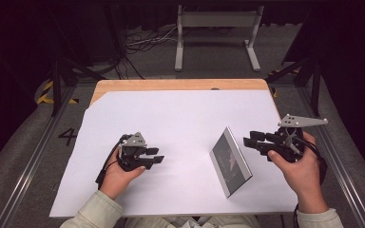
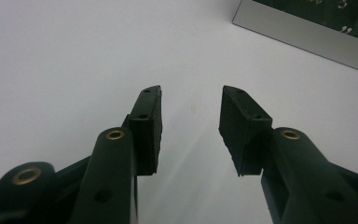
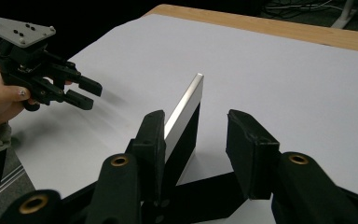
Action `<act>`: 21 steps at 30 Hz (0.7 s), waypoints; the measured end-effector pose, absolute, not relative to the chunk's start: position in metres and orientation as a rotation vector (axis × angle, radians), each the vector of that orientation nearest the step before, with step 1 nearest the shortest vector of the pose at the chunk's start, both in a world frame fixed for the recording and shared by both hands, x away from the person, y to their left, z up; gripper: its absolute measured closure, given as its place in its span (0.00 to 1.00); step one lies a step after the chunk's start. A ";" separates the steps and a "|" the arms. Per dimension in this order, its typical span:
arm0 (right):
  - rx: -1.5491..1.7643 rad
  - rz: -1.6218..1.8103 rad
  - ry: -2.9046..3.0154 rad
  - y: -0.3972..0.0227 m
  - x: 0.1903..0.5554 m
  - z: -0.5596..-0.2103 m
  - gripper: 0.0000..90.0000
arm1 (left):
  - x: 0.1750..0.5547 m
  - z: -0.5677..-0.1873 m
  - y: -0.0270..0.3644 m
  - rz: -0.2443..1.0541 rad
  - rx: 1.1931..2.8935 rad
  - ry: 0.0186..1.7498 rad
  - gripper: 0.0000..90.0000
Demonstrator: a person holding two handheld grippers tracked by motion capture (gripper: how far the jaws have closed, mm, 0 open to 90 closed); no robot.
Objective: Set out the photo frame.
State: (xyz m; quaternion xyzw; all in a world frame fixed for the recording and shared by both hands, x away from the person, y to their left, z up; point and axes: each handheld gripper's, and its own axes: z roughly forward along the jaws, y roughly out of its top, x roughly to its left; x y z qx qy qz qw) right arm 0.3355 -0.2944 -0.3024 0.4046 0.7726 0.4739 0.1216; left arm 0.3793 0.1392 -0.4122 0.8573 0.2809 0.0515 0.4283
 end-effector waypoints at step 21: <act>1.417 1.155 2.407 -0.271 0.349 -0.271 0.63 | 0.383 -0.412 0.150 0.139 2.116 0.747 0.66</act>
